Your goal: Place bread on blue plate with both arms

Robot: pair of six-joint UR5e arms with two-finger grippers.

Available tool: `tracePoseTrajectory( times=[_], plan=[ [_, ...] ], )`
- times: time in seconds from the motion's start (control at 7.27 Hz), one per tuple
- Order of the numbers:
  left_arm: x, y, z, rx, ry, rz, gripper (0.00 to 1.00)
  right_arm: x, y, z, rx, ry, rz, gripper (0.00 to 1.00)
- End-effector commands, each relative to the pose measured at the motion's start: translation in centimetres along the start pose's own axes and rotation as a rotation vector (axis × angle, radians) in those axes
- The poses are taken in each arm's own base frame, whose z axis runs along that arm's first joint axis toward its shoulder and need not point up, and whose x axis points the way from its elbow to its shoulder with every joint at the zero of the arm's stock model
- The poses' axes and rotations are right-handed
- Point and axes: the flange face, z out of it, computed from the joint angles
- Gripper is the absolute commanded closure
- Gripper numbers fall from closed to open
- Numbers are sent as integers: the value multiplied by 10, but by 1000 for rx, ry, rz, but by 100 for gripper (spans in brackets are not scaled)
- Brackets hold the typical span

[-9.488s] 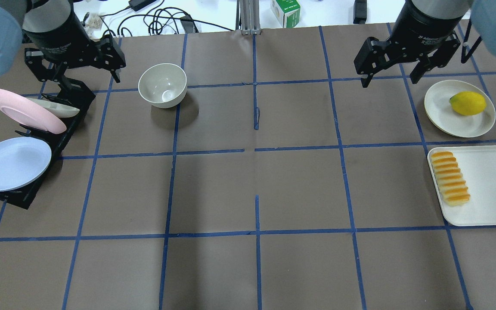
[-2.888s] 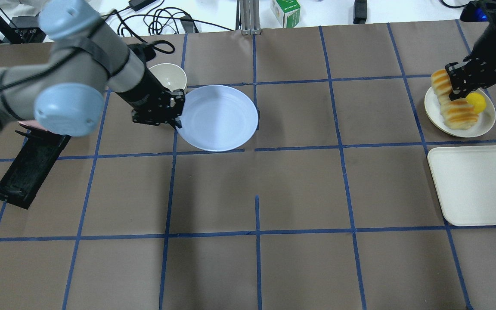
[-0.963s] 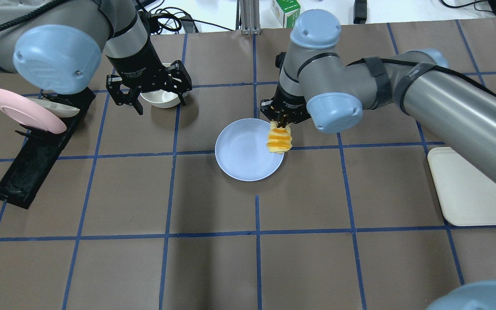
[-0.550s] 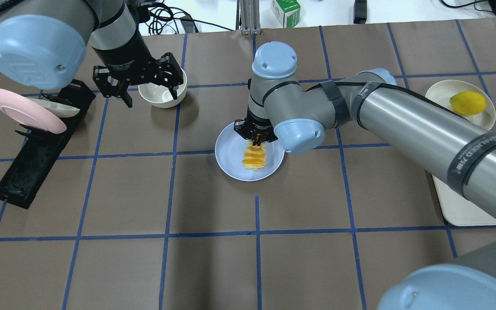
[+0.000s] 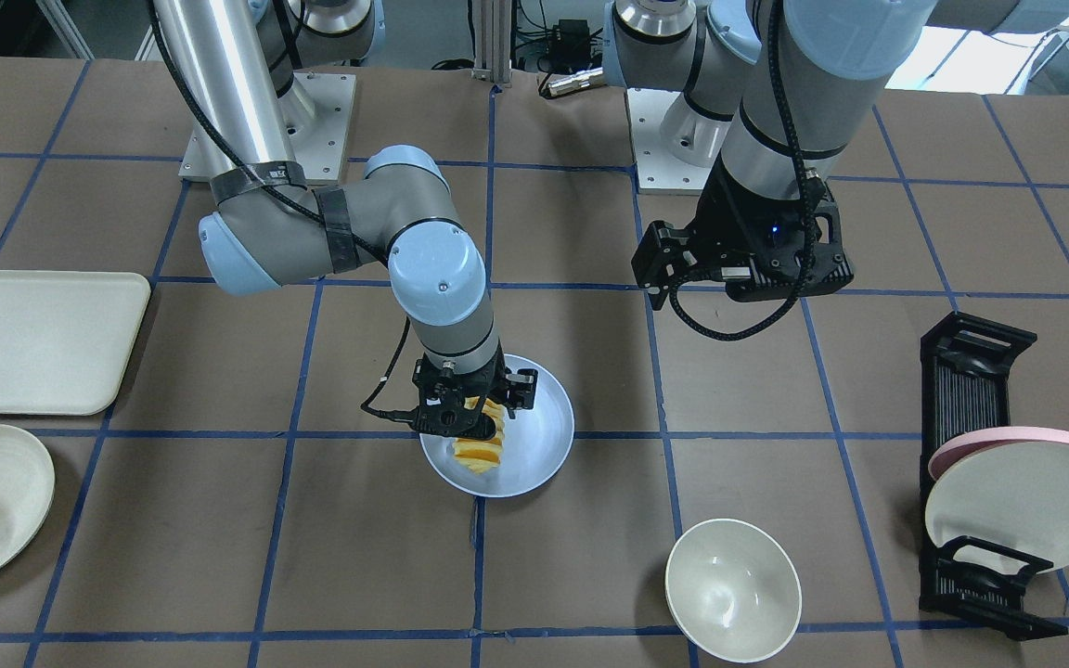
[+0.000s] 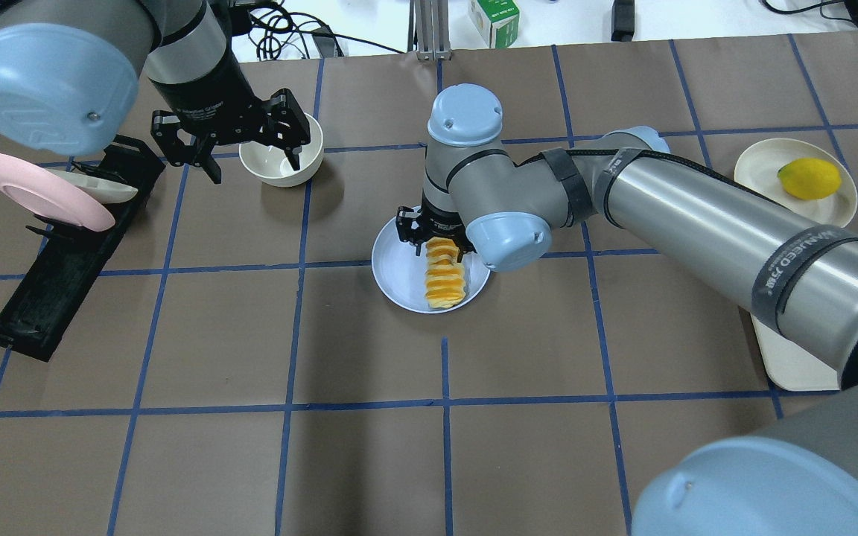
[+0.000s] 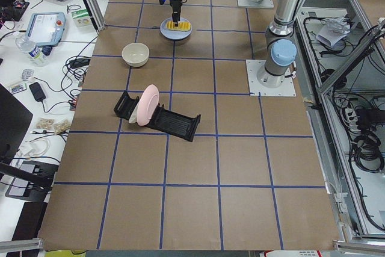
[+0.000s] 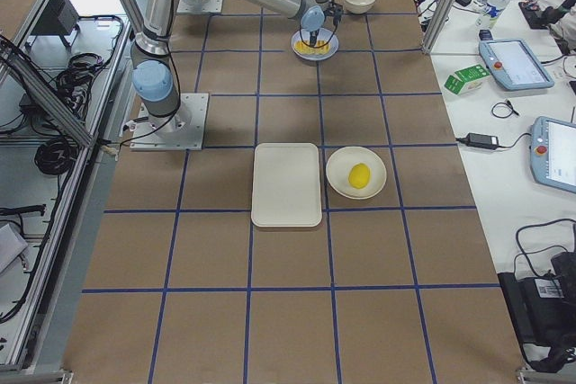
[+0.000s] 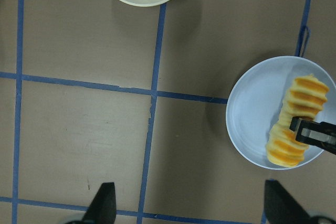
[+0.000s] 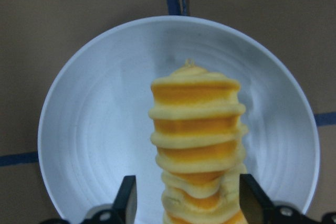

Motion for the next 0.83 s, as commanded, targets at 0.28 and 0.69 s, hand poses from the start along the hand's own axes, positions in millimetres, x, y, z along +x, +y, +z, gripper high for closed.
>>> tracePoseTrajectory(
  times=[0.28, 0.69],
  plan=[
    [0, 1, 3, -5, -1, -12, 0, 101, -54, -146, -2, 52, -126, 0],
    [0, 1, 1, -1, 1, -3, 0, 148, 3, -267, 84, 142, -185, 0]
  ],
)
